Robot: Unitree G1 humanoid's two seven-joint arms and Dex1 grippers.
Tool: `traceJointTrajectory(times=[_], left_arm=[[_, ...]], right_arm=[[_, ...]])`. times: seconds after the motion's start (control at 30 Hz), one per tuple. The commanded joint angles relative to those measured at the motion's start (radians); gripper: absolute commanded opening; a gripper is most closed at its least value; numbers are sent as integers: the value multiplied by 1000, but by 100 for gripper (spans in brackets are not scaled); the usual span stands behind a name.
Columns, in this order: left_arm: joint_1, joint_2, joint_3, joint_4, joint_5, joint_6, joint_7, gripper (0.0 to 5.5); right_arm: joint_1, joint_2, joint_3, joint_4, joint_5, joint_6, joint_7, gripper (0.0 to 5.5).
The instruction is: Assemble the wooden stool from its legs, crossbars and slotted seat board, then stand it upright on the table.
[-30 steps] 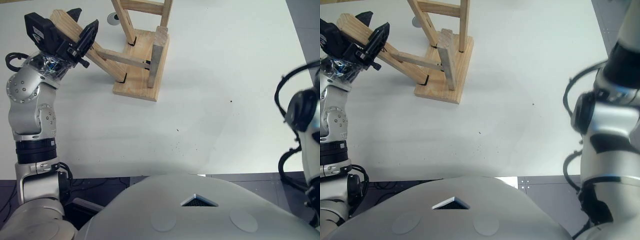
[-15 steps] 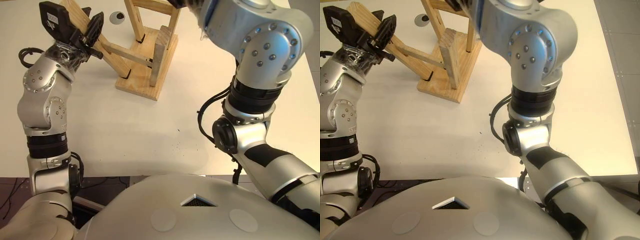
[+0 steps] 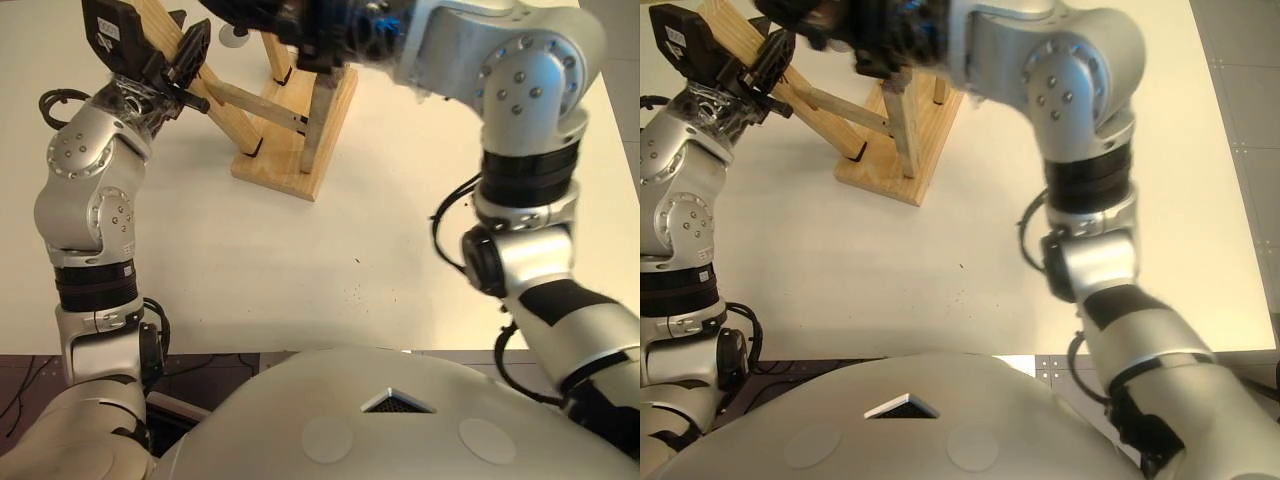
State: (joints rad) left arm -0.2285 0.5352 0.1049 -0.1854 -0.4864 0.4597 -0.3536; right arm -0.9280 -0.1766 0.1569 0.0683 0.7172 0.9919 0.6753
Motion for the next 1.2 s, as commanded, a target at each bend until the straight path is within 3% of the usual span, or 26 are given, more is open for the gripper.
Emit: traceJointTrajectory(times=[0.03, 0.17, 0.37, 0.47, 0.73, 0.87, 1.07, 1.17, 1.2], left_arm=[[65, 12, -71, 45, 30, 78, -74, 133], [37, 12, -101, 87, 29, 80, -121, 133], [1, -3, -144, 101, 28, 94, -151, 133], [13, -8, -150, 95, 27, 101, -148, 133], [15, -25, -150, 56, 12, 123, -130, 133], [20, -24, -163, 47, 24, 116, -132, 133], [104, 28, -300, -19, 172, -183, -284, 133], [90, 24, -313, 32, 179, -198, -250, 135], [76, 20, -299, 44, 156, -181, -235, 175]], right_arm=[[-154, -131, 152, 256, -172, -305, 461, 0], [-313, -92, 158, 696, -273, -534, 762, 0], [-336, 33, 142, 1017, -426, -783, 836, 0], [-282, 76, 138, 1031, -465, -822, 859, 0], [-120, 142, 260, 1112, -692, -918, 745, 0], [-166, 136, 191, 1135, -646, -889, 716, 0], [-170, 137, 78, 1125, -620, -822, 683, 0], [-160, 124, 33, 1106, -616, -811, 641, 0], [-161, 107, 9, 1086, -601, -800, 638, 0]])
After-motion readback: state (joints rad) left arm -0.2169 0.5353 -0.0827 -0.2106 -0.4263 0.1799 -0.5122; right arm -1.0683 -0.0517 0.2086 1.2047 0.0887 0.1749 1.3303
